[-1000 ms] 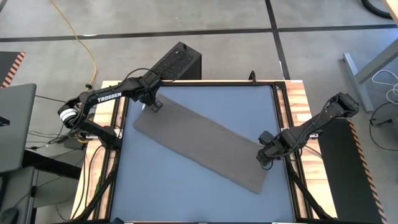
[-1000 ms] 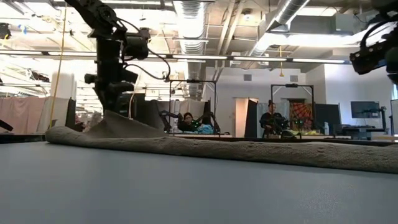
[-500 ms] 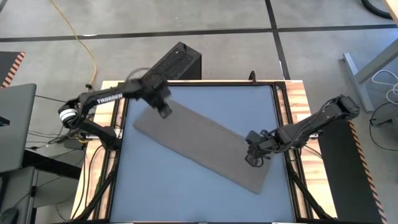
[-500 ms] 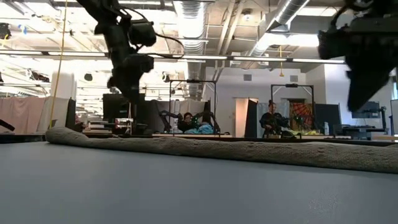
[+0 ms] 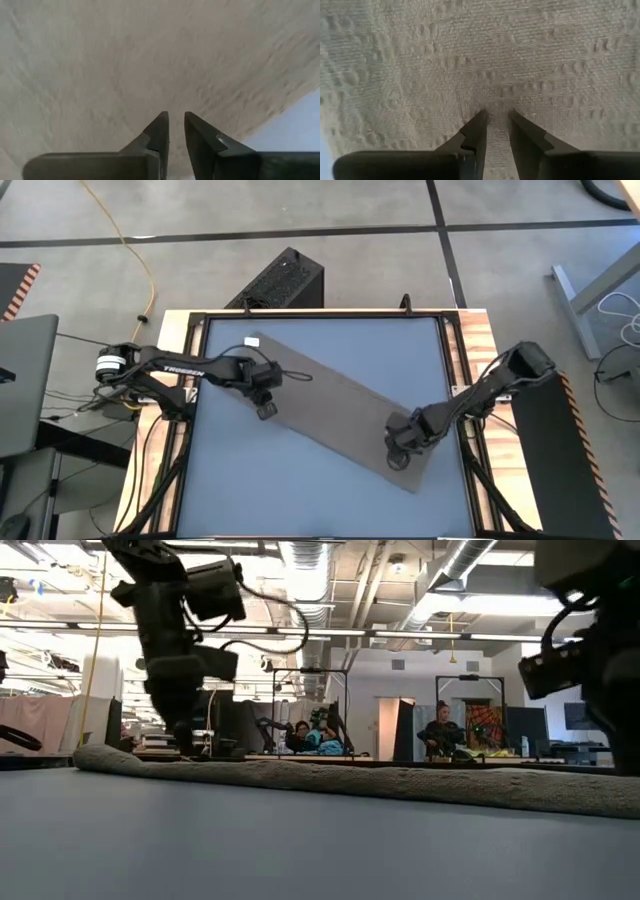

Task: Roll towel
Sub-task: Roll the gray towel

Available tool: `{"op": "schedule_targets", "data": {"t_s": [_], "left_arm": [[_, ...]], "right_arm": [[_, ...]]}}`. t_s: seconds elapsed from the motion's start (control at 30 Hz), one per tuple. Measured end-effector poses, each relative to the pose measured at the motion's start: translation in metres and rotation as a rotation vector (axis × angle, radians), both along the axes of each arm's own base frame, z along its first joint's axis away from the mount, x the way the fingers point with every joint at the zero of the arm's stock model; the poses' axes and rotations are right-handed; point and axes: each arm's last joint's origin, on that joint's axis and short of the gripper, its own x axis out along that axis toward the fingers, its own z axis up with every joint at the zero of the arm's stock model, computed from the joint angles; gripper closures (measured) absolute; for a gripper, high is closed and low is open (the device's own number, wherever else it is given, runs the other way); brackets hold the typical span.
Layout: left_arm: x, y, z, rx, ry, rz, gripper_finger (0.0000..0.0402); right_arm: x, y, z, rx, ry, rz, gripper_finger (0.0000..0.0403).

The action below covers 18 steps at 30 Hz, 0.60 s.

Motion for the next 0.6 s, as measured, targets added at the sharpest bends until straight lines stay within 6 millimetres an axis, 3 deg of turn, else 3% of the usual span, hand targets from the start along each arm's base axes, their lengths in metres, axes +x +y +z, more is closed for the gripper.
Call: {"op": "schedule_targets", "data": {"t_s": [0.1,0.2,0.27,0.37,0.47,0.6], "left_arm": [[-0.01,0.002,-0.009,0.012,0.07,0.052,0.0375],[-0.014,0.008,-0.011,0.051,0.099,0.095,0.0387],[-0.015,0.014,-0.011,0.078,0.1,0.108,0.0394],[-0.014,0.026,-0.009,0.137,0.068,0.124,0.04],[-0.013,0.045,-0.007,0.197,0.017,0.181,0.0401],[-0.012,0.069,0.007,0.224,-0.032,0.245,0.0401]], "right_arm": [[0.009,0.026,-0.005,0.108,-0.016,0.012,0.0297],[0.019,0.05,0.005,0.179,-0.057,0.066,0.0297],[0.031,0.066,0.018,0.209,-0.116,0.127,0.0297],[0.05,0.082,0.055,0.227,-0.247,0.259,0.0297],[0.065,0.081,0.085,0.123,-0.348,0.354,0.0297],[0.084,0.063,0.113,-0.098,-0.47,0.46,0.0297]]}}
